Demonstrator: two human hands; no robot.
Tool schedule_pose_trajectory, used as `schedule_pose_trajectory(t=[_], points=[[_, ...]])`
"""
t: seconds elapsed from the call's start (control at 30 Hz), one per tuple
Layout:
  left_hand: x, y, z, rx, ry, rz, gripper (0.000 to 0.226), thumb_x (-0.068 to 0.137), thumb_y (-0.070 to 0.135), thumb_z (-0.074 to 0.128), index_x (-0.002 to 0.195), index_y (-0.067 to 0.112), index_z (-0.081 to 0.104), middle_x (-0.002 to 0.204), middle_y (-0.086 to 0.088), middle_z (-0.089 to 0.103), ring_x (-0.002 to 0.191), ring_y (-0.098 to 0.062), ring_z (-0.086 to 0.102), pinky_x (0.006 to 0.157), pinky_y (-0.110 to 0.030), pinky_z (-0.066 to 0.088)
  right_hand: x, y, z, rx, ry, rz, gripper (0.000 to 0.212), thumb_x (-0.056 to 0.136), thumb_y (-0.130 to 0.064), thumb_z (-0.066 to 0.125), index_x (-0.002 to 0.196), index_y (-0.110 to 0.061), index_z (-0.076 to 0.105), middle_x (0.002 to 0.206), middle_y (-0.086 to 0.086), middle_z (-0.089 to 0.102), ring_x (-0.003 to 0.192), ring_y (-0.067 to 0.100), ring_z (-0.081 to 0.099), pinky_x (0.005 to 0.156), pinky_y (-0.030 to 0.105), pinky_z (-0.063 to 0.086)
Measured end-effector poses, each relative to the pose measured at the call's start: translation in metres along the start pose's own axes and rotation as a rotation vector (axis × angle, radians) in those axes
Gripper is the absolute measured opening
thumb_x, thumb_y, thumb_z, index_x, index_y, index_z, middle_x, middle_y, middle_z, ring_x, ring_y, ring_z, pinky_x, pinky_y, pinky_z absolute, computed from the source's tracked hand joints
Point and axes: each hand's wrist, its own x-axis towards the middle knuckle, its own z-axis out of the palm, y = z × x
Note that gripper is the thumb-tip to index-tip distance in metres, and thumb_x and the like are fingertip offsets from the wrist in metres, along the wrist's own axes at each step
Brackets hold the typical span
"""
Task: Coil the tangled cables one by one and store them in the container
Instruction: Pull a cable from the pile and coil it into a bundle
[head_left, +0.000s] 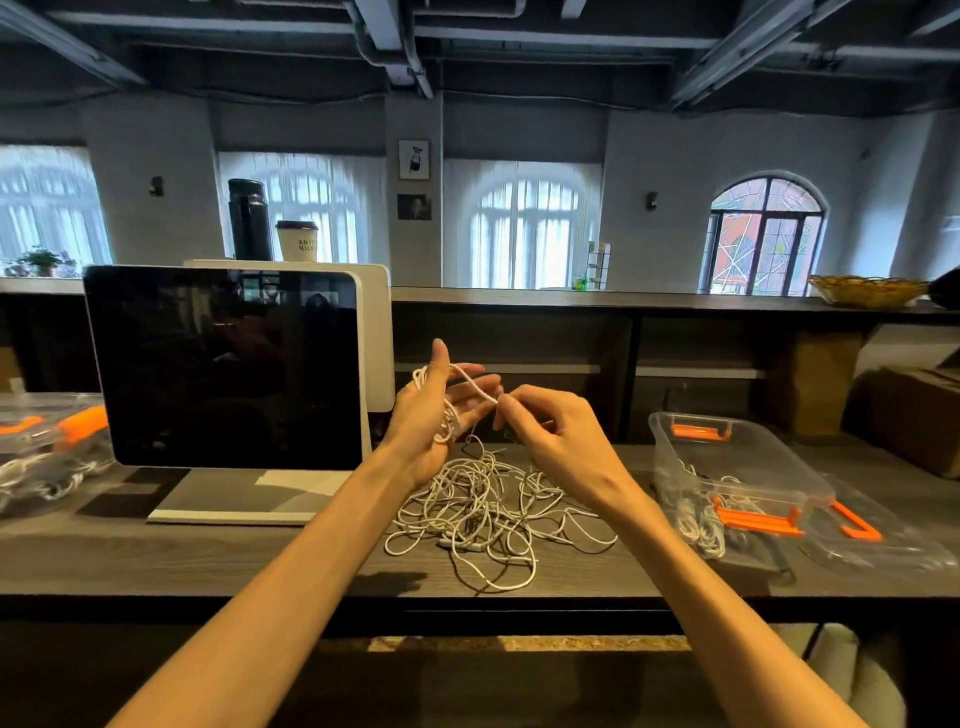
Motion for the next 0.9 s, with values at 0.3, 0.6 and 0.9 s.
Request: schedule_pose_trajectory(t=[0.3,0.6,0.9], points=[[0.01,0.017,-0.009,-0.254,0.031,-0.029,0.047,0.104,0.047,0.041,0.07,0.015,0.044,0.048,0.005,0.034,0.037,-0.008,0.028,0.035,-0.015,0.022,-0.004,0.012,0.019,-0.097,-0.122,0.046,0.036,0.102,-0.042,0.057,0.085,-0.018,0.077,0.086,-0.007,0.067,0.076,0.008,0.062,0.068,0.029,0.051],[0.012,0.016,-0.018,0.34,-0.006,0.151,0.042,0.104,0.047,0.047,0.078,0.014,0.052,0.059,-0.001,0.05,0.043,-0.007,0.039,0.042,-0.017,0.03,-0.003,-0.006,0.013,-0.249,-0.289,-0.096,0.027,0.103,-0.042,0.056,0.089,-0.029,0.074,0.062,-0.01,0.063,0.058,0.01,0.061,0.063,0.034,0.053],[-0.005,0.008,-0.012,0.607,-0.317,-0.108,0.061,0.095,0.067,0.045,0.074,0.012,0.056,0.062,-0.003,0.054,0.047,-0.01,0.047,0.046,-0.019,0.034,0.011,-0.03,0.001,-0.272,-0.274,-0.109,0.021,0.102,-0.037,0.061,0.11,-0.028,0.077,0.084,-0.014,0.072,0.076,0.004,0.068,0.077,0.026,0.057]])
